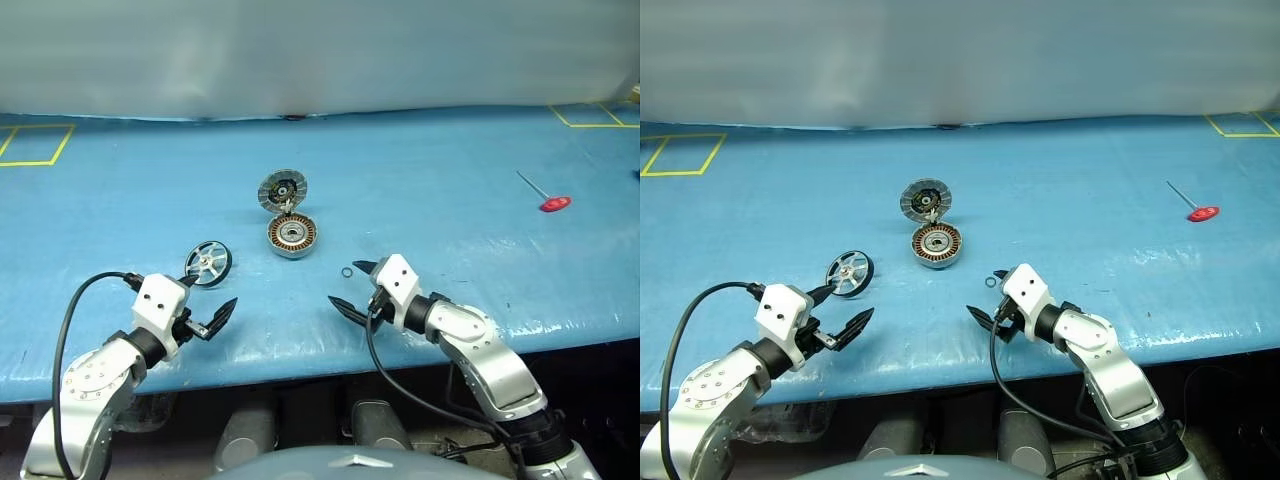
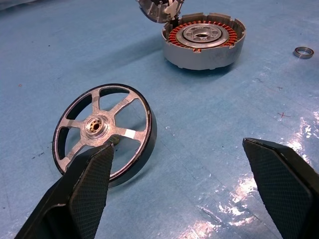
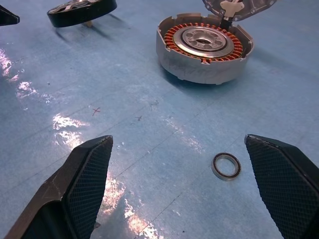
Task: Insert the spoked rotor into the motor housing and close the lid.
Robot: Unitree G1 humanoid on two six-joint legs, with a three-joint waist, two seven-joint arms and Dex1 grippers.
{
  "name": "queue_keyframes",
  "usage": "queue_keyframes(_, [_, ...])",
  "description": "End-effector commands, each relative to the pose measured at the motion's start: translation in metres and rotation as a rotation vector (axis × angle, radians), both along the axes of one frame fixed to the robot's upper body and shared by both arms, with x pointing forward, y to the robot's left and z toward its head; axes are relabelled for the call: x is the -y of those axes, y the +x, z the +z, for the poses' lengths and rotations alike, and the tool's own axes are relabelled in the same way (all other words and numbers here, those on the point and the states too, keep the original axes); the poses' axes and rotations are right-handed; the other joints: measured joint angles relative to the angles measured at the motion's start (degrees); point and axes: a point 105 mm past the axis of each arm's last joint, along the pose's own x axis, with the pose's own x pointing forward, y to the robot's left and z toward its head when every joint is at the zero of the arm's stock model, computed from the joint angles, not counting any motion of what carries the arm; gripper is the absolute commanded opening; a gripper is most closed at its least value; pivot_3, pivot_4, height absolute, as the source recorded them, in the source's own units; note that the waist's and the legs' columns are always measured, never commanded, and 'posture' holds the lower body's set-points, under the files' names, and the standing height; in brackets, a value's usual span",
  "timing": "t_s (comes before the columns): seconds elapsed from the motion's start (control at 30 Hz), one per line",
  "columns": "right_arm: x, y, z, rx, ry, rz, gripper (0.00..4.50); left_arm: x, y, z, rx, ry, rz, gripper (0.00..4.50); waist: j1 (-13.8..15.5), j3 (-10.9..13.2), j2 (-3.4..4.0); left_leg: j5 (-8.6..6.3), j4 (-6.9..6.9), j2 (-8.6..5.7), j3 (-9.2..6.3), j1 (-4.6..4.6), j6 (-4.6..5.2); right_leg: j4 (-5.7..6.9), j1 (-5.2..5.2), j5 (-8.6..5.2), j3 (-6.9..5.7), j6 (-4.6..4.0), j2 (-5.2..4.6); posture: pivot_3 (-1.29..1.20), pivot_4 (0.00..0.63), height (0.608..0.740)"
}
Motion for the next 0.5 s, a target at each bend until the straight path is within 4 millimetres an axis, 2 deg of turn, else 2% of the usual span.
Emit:
queue_keyframes(0.03, [-0.0033, -0.0013, 0.0074, 0.024, 0.014, 0.014, 4.47, 0.0003, -0.0002, 0.0077, 0.03, 0.002, -0.002, 4.5, 0.0, 0.0, 0.0, 0.0, 0.0, 0.0, 0.0, 0.0, 0.0, 0.0, 0.0, 0.0, 0.0, 0.0, 0.0, 0.0, 0.15, 0.74])
queue_keyframes(0.5, [-0.0042, -0.003, 0.0055, 0.021, 0.007, 0.02, 4.47, -0.0002, -0.001, 0.0072, 0.024, 0.003, -0.002, 4.5, -0.02, 0.0, 0.0, 0.0, 0.02, 0.0, 0.0, 0.0, 0.0, 0.01, 0.01, 0.0, 0.0, 0.0, 0.0, 0.0, 0.15, 0.74])
